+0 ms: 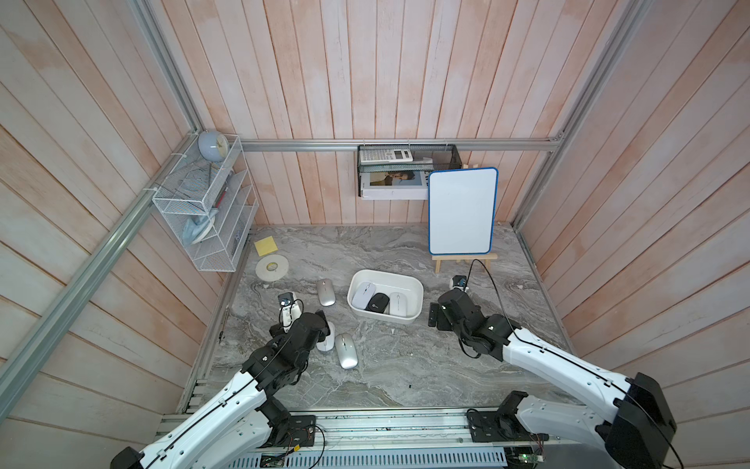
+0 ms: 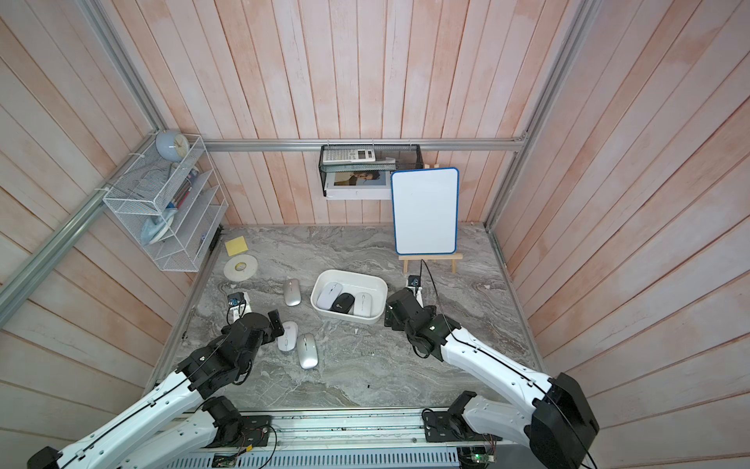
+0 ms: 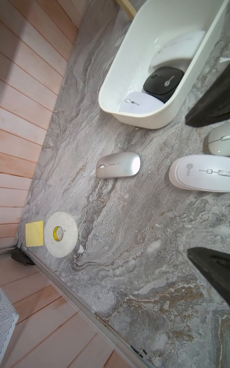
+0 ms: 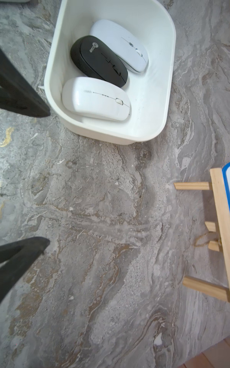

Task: Take out the mouse from the storage box
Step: Pick up the mouse from the storage box.

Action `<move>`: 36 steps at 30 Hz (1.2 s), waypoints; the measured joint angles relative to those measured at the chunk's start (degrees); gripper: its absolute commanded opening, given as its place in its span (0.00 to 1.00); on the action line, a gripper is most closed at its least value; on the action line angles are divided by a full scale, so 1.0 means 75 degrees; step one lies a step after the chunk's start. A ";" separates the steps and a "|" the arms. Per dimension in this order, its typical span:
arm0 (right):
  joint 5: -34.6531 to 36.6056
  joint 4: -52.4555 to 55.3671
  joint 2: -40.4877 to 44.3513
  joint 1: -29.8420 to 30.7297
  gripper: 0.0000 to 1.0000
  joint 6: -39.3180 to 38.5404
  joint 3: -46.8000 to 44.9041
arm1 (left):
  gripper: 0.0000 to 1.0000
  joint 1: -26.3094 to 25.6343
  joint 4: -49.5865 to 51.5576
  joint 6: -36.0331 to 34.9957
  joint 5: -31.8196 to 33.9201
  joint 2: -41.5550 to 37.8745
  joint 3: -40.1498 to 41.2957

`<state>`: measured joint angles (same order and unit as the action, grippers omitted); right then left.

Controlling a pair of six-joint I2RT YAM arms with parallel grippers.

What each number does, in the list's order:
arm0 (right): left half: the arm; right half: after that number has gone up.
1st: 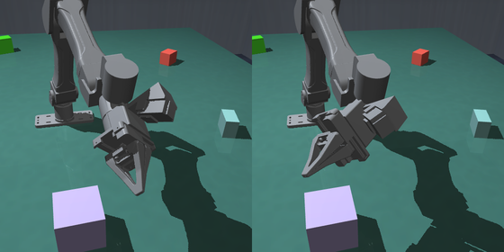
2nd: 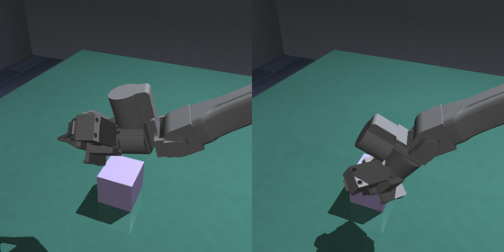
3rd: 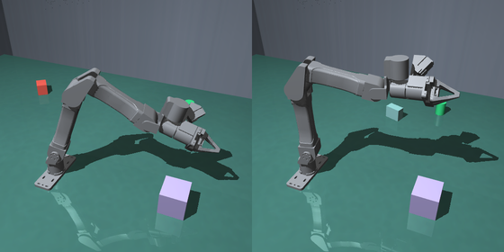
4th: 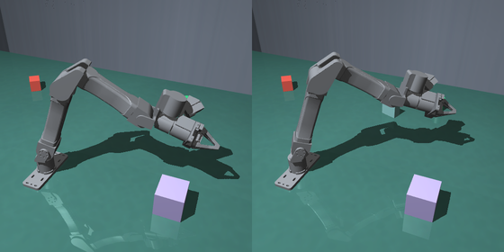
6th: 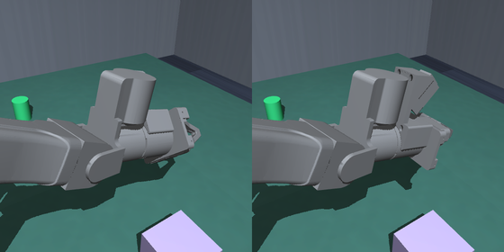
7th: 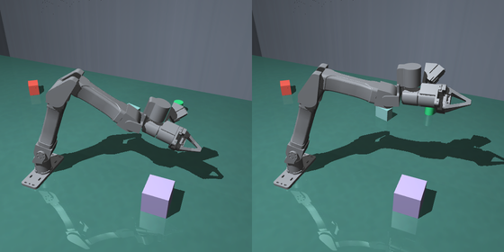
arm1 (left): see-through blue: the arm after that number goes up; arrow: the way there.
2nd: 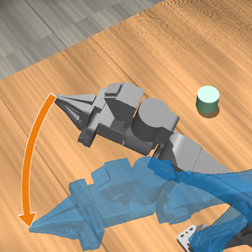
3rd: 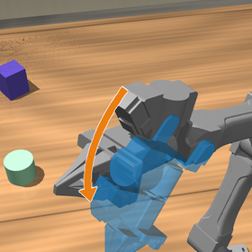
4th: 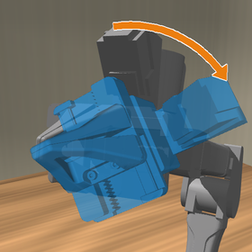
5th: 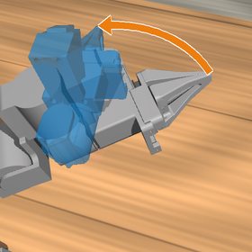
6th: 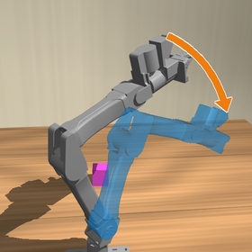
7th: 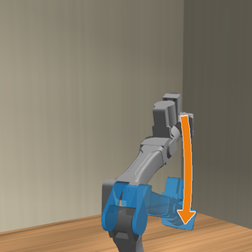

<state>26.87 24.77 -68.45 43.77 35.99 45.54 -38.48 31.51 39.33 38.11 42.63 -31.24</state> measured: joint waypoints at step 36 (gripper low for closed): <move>-0.1807 0.3500 -0.7090 0.0137 0.80 -0.0047 0.6647 | 1.00 0.0090 -0.0379 -0.0160 0.0379 -0.1816 0.0863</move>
<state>13.32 51.03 -121.62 44.80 35.64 95.39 -37.80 28.67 38.13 40.95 29.02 -24.77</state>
